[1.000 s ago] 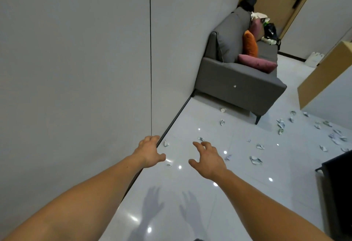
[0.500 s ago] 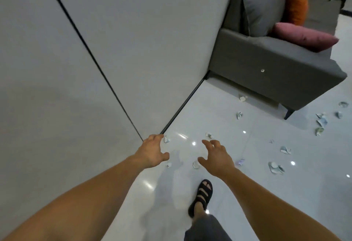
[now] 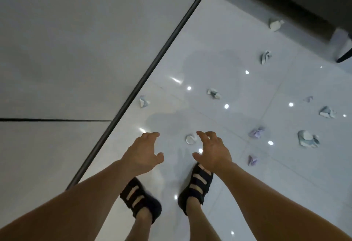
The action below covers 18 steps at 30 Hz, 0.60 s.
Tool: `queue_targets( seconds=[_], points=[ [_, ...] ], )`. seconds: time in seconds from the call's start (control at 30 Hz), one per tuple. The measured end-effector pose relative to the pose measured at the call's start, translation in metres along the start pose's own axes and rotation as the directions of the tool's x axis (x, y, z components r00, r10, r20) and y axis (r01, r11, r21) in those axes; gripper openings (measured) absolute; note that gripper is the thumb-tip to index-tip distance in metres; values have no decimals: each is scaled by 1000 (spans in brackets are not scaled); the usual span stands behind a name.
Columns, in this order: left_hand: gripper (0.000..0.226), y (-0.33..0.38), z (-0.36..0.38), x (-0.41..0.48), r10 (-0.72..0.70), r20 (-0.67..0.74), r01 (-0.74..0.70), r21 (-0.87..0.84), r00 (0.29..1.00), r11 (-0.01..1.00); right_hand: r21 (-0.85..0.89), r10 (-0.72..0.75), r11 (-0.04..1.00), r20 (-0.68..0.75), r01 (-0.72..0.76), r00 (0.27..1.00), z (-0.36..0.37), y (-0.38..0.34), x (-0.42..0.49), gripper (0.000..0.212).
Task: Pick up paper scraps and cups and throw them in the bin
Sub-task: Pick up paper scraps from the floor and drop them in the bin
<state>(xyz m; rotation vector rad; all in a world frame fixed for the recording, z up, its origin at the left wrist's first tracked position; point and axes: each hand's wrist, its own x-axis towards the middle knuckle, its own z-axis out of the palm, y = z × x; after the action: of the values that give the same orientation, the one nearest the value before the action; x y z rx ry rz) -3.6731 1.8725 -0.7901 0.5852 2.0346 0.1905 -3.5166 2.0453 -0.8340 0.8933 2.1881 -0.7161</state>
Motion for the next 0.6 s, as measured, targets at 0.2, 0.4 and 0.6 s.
queue_targets(
  seconds=[0.2, 0.4, 0.6],
  points=[
    [70, -73, 118, 137, 2, 18, -1, -68, 1000, 998, -135, 36, 990, 25, -33, 999, 135, 50, 138, 82],
    [67, -107, 188, 177, 19, 13, -17, -138, 1000, 990, -191, -16, 982, -82, 0, 996, 211, 69, 191, 63],
    [64, -106, 191, 179, -40, 30, 47, -325, 999, 944, 42, -69, 996, -129, 75, 989, 211, 53, 184, 60]
  ],
)
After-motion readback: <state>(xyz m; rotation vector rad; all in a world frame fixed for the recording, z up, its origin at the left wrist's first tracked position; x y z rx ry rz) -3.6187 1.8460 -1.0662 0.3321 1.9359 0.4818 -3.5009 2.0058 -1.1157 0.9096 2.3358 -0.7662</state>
